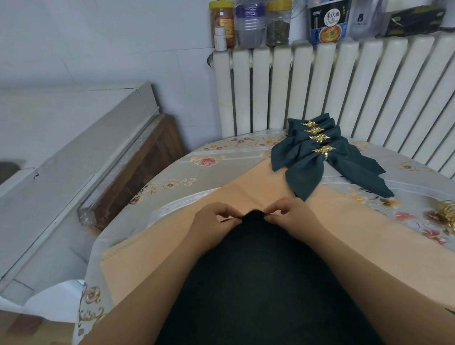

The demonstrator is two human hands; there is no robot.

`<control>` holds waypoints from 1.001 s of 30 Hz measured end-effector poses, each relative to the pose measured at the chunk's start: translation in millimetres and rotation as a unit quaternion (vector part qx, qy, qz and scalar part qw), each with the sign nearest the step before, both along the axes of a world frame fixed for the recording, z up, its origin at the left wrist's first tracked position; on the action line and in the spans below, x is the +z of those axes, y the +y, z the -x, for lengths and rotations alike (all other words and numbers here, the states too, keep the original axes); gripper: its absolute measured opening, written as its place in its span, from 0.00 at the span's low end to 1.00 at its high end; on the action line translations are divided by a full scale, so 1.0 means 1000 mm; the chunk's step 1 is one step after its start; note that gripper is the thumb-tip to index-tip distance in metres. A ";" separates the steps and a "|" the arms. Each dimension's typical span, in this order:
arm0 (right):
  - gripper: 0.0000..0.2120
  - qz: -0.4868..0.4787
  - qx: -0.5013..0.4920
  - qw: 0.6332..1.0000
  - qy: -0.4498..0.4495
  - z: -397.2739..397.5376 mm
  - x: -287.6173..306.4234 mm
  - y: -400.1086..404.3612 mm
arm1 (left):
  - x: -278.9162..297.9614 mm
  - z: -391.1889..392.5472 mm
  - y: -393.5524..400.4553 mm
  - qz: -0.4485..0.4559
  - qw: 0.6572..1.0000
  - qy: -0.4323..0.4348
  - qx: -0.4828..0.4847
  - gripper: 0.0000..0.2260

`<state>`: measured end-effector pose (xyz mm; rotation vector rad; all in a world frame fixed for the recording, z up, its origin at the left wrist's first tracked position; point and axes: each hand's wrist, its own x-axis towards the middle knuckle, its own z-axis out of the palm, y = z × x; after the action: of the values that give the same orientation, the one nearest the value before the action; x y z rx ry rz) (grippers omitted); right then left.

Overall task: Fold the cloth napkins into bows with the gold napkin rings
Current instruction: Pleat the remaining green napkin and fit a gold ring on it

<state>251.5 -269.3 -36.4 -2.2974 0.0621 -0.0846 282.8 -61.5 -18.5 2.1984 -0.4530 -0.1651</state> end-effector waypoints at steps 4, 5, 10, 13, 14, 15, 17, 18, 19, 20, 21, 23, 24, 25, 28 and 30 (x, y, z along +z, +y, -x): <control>0.07 0.131 0.049 0.990 0.000 0.008 -0.003 -0.005 | -0.012 0.003 0.009 -0.090 0.990 -0.080 -0.076 0.04; 0.07 0.152 0.059 0.987 0.000 0.011 -0.003 -0.005 | -0.014 0.005 0.010 -0.112 0.985 -0.096 -0.091 0.04; 0.07 0.177 0.066 0.982 0.008 0.017 0.001 0.003 | -0.012 0.009 0.012 -0.159 0.974 -0.120 -0.108 0.07; 0.09 0.214 0.065 0.974 0.019 0.016 0.002 0.009 | -0.009 0.007 0.005 -0.189 0.972 -0.095 -0.102 0.08; 0.11 0.230 0.064 0.971 0.027 0.015 0.002 0.012 | -0.008 0.007 0.002 -0.206 0.969 -0.086 -0.101 0.09; 0.13 0.241 0.060 0.968 0.033 0.014 0.001 0.015 | -0.007 0.006 -0.002 -0.221 0.968 -0.074 -0.096 0.10; 0.18 0.234 0.043 0.970 0.042 0.012 0.004 0.020 | -0.004 0.005 -0.007 -0.223 0.972 -0.031 -0.070 0.15; 0.19 0.224 0.036 0.973 0.048 0.010 0.007 0.021 | -0.002 0.004 -0.010 -0.216 0.975 0.003 -0.059 0.18; 0.20 0.224 0.037 0.972 0.053 0.010 0.010 0.023 | 0.001 0.005 -0.012 -0.212 0.975 0.031 -0.053 0.20; 0.19 0.242 0.046 0.968 0.051 0.010 0.011 0.024 | 0.003 0.006 -0.013 -0.220 0.973 0.038 -0.056 0.20; 0.16 0.270 0.058 0.960 0.039 0.011 0.013 0.026 | 0.005 0.008 -0.015 -0.242 0.968 0.015 -0.070 0.17; 0.12 0.300 0.074 0.951 -0.009 0.016 0.012 0.028 | 0.008 0.014 -0.015 -0.281 0.952 -0.078 -0.098 0.11; 0.10 0.295 0.079 0.951 -0.039 0.020 0.010 0.028 | 0.008 0.018 -0.014 -0.282 0.946 -0.123 -0.105 0.09; 0.09 0.282 0.086 0.953 -0.064 0.023 0.008 0.027 | 0.005 0.020 -0.012 -0.274 0.942 -0.158 -0.110 0.08; 0.06 0.261 0.120 0.953 -0.100 0.038 0.006 0.022 | -0.002 0.030 -0.001 -0.233 0.934 -0.231 -0.143 0.06; 0.05 0.268 0.145 0.947 -0.104 0.046 0.005 0.018 | -0.007 0.034 0.006 -0.228 0.926 -0.254 -0.163 0.08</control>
<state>205.2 -251.0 -31.4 -2.7944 -0.4596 -0.2135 248.3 -55.6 -25.3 2.6031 -1.1729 0.1486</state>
